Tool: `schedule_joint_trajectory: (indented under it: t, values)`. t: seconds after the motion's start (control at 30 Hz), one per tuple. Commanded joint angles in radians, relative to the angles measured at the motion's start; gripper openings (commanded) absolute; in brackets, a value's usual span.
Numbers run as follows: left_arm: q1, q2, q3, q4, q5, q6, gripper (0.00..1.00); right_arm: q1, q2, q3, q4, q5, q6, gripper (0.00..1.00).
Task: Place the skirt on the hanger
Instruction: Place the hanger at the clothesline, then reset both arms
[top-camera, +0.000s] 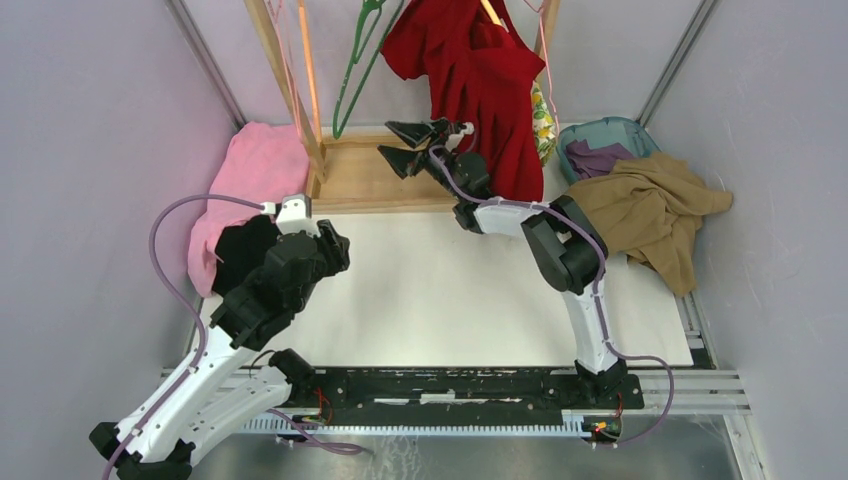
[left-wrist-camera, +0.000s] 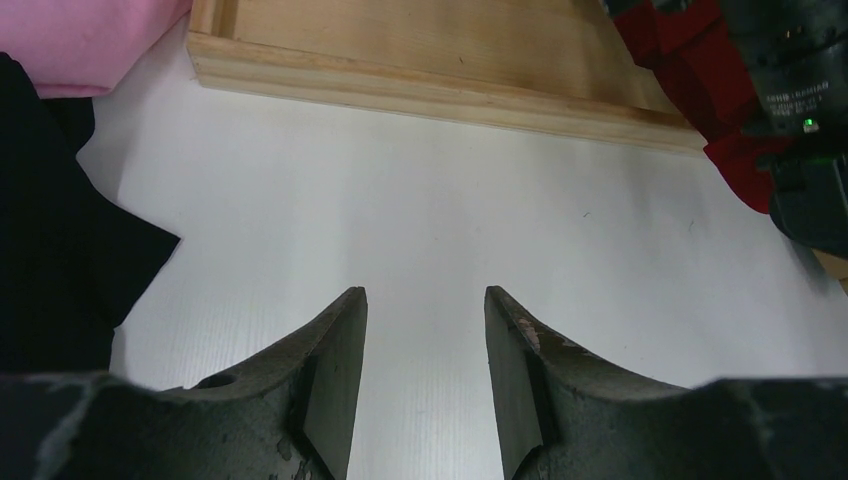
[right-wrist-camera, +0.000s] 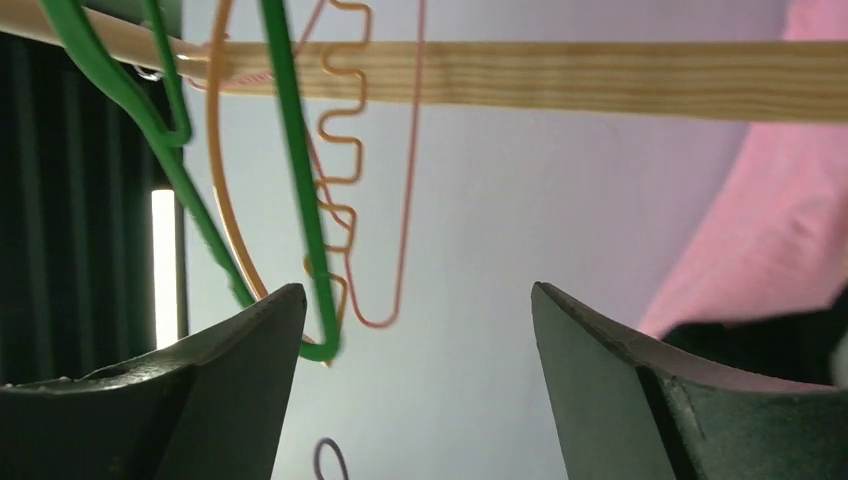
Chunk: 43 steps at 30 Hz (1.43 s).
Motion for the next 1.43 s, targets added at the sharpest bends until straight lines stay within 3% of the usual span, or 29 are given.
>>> schedule_joint_trajectory:
  t: [0.0,0.13,0.23,0.27,0.33,0.4,0.6,0.8,0.9,1.13,1.4]
  values:
    - [-0.004,-0.005,0.015,0.038,-0.027,-0.010,0.54,0.014,-0.203,-0.199,0.187,-0.070,-0.095,0.91]
    - [-0.002,0.005,0.008,0.051,-0.025,-0.017,0.55,0.030,-0.361,-0.388,0.056,-0.168,-0.278,0.98]
    - [-0.002,0.017,-0.001,0.062,-0.020,-0.020,0.60,0.044,-0.529,-0.491,-0.206,-0.216,-0.524,0.99]
    - [-0.002,0.018,-0.005,0.066,-0.019,-0.020,0.68,0.048,-0.601,-0.508,-0.351,-0.213,-0.631,1.00]
    - [-0.001,0.019,-0.011,0.074,-0.020,-0.014,0.99,0.062,-0.747,-0.515,-0.672,-0.146,-0.867,1.00]
    - [-0.001,0.018,-0.013,0.077,-0.033,-0.008,0.99,0.073,-0.900,-0.514,-0.940,-0.040,-1.048,1.00]
    - [-0.001,0.051,-0.006,0.128,-0.053,0.008,0.99,0.073,-1.208,-0.533,-1.384,0.257,-1.307,1.00]
    - [-0.002,0.089,-0.067,0.322,-0.059,0.076,0.99,0.073,-1.449,-0.602,-1.558,0.605,-1.455,1.00]
    - [0.003,0.137,-0.106,0.446,-0.115,0.135,0.99,0.073,-1.531,-0.657,-1.559,0.745,-1.488,1.00]
    - [0.107,0.278,-0.129,0.568,-0.049,0.211,0.99,0.073,-1.594,-0.751,-1.521,0.804,-1.510,1.00]
    - [0.235,0.209,-0.233,0.637,0.079,0.198,0.99,0.074,-1.577,-0.740,-1.488,0.795,-1.575,1.00]
